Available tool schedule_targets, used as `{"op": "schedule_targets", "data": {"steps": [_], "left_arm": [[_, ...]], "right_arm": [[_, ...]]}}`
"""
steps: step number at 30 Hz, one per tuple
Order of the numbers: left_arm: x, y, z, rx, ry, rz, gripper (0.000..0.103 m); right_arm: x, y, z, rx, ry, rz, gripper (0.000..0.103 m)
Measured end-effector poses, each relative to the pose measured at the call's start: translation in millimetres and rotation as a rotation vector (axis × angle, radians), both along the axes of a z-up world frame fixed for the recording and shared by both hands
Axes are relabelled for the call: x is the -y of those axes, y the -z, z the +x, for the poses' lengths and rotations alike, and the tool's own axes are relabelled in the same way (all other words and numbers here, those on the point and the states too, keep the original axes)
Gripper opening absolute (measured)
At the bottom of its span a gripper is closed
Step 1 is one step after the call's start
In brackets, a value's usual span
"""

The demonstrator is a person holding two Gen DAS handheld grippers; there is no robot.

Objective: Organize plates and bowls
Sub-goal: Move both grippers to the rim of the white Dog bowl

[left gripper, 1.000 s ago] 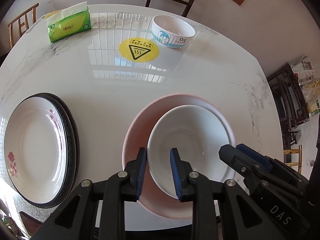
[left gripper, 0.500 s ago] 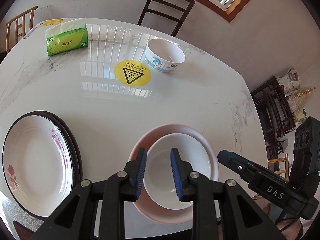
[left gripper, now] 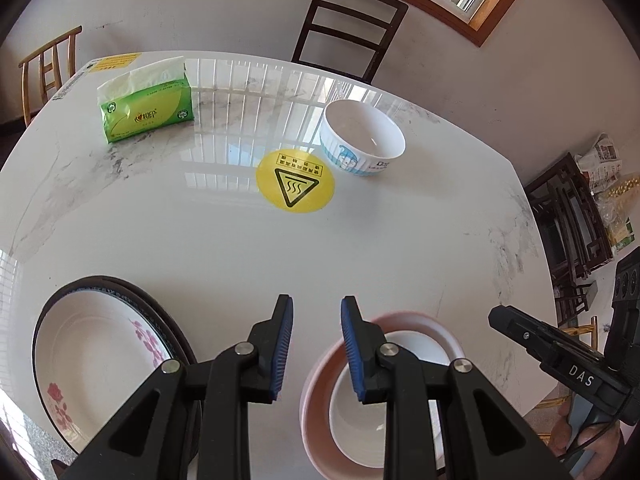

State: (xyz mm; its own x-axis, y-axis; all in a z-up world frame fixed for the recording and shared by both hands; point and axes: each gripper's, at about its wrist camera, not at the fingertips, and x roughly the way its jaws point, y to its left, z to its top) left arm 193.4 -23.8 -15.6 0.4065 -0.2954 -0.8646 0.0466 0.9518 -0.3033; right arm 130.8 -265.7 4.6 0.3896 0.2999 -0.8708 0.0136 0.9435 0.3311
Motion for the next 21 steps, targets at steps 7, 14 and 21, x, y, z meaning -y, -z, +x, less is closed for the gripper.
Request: {"op": "schedule_targets", "data": {"steps": [7,14,21], "left_arm": [[-6.7,-3.0,44.6,0.011,-0.026,0.005,0.025],[-7.6,5.9,90.5,-0.022,-0.054,0.011,0.025],[-1.6,18.8,126.3,-0.033,-0.036,-0.014,0.025]], "right_arm": [[12.5,-4.3,37.6,0.010,-0.019,-0.014,0.037],[15.6,-0.9,80.8,-0.010,-0.057,-0.056,0.037],[15.6,5.2,124.3,-0.017,-0.071,-0.060,0.037]]}}
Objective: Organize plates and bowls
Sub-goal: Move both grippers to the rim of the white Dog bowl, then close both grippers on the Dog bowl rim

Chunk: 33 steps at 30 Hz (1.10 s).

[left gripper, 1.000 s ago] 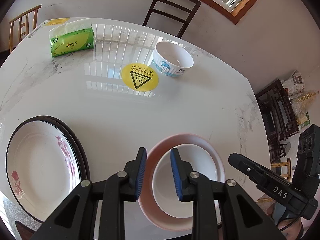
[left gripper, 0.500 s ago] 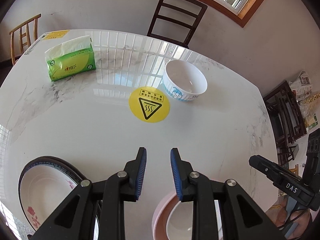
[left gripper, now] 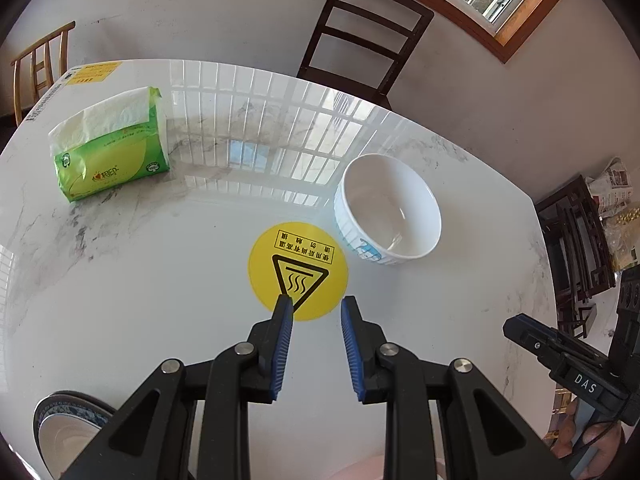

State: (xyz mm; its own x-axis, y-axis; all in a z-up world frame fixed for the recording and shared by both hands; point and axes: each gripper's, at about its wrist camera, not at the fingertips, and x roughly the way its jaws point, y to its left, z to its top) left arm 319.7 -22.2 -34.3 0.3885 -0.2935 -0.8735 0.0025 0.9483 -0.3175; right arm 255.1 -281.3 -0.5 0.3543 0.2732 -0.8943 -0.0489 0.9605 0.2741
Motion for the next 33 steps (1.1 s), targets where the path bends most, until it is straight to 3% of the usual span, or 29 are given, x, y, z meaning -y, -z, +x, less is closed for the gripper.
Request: {"op": "schedule_targets", "data": {"steps": [9,16,26,33], "left_arm": [[2.9,16.8,35.4,-0.043,-0.004,-0.039,0.025],[6.8,9.5,59.8,-0.034,-0.015,-0.069,0.025],[29.0,14.9,92.6,-0.052,0.016,-0.016,0.025],[38.9,37.1,107.6,-0.088,0.042,0.021,0.025]], "right_arm": [[-4.5,7.1,50.2,-0.005,-0.007,-0.016,0.037],[-11.6,12.0,80.0,-0.015,-0.021,0.007,0.037],[-24.1,29.7,112.0,-0.060,-0.037,0.010,0.037],[-35.6,42.6,127.3,-0.066,-0.036,-0.005,0.033]]}}
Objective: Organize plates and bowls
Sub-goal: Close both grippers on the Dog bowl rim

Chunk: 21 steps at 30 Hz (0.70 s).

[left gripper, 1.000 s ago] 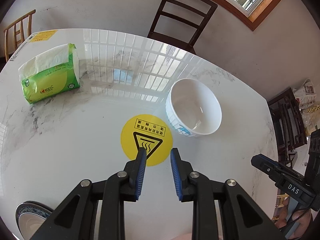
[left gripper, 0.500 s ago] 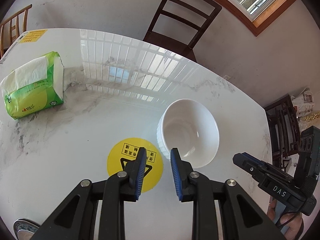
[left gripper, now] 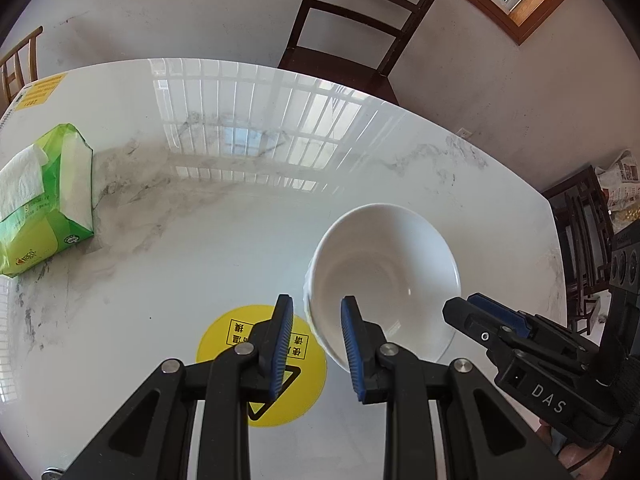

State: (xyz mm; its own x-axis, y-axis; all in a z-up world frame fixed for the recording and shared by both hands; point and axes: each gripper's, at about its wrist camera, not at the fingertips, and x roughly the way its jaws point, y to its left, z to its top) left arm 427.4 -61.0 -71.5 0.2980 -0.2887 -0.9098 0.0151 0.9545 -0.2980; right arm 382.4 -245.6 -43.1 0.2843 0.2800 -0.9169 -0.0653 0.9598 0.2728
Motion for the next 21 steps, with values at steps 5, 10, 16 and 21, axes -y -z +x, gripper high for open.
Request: {"op": "schedule_targets", "data": {"steps": [5,10,16,21], "left_arm": [[4.3,17.3,4.5,-0.027,0.003,0.021,0.025],[6.9,25.4,5.2,-0.027,0.006,0.017,0.025],[12.2,26.5,5.1,-0.015,0.013,0.021,0.017],[10.2,25.7,0.0,-0.024,0.015,0.016,0.016]], "right_arm": [[-7.3,10.2,6.3,-0.006,-0.006,-0.013,0.028],[-12.7,22.1,9.7,-0.026,-0.017,-0.011,0.023],[-16.4,27.3,11.7,-0.032,-0.017,0.001,0.016],[-14.6,27.3,9.2,-0.039,-0.007,0.011,0.015]]}}
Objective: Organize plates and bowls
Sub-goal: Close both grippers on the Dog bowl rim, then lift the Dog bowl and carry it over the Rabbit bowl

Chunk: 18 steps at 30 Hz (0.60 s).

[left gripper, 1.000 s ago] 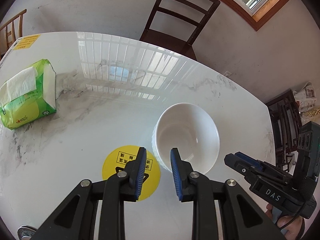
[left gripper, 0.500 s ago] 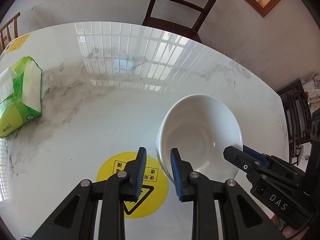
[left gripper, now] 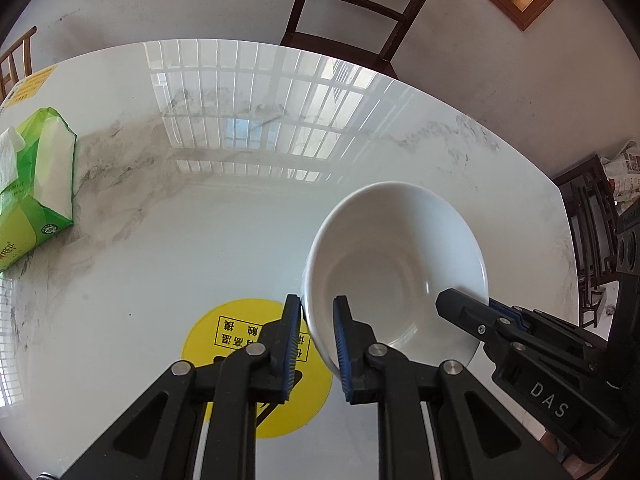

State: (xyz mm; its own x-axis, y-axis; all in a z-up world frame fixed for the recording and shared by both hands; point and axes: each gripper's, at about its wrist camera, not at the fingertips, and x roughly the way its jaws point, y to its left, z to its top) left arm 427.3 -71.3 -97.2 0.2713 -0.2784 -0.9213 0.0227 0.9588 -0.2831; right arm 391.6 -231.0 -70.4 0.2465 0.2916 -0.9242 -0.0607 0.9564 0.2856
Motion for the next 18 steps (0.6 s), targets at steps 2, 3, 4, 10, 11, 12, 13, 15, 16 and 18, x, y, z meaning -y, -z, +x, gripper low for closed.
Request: {"op": "schedule_targets", "data": {"steps": [2,3,4,10,11,12,13,15,16,18], "left_arm": [[-0.1,-2.7,-4.5,0.000,0.004,0.005,0.016],[1.1,-4.2,-5.8,0.001,0.006,0.007,0.016],[1.7,-6.7,-7.7,0.005,0.008,0.008,0.016],[6.0,-26.2,-21.7,0.034,0.017,0.016,0.016],[6.6,-29.9,-24.4,0.039,0.020,0.016,0.016],[7.0,-33.7,-28.0,0.042,0.023,0.016,0.016],[7.1,-37.3,-31.3,0.045,0.024,0.016,0.016],[6.8,-44.8,-38.5,0.051,0.028,0.014,0.016],[6.3,-48.6,-41.6,0.055,0.028,0.012,0.016],[6.1,-56.7,-48.5,0.062,0.035,0.015,0.016]], "right_arm": [[0.0,-1.2,-1.7,-0.003,-0.002,-0.002,0.015],[0.0,-2.4,-2.9,-0.002,-0.002,-0.002,0.015],[-0.1,-4.3,-4.5,0.001,-0.003,-0.004,0.015],[0.3,-21.0,-17.6,0.023,-0.004,-0.017,0.015],[0.8,-24.0,-20.4,0.025,-0.004,-0.016,0.015],[1.3,-27.4,-23.4,0.028,-0.004,-0.016,0.015],[1.5,-30.9,-26.5,0.032,-0.004,-0.018,0.015],[3.0,-38.0,-32.9,0.039,-0.003,-0.018,0.015],[3.4,-41.6,-36.0,0.043,-0.003,-0.018,0.015],[4.6,-48.7,-43.4,0.051,0.000,-0.017,0.015]]}}
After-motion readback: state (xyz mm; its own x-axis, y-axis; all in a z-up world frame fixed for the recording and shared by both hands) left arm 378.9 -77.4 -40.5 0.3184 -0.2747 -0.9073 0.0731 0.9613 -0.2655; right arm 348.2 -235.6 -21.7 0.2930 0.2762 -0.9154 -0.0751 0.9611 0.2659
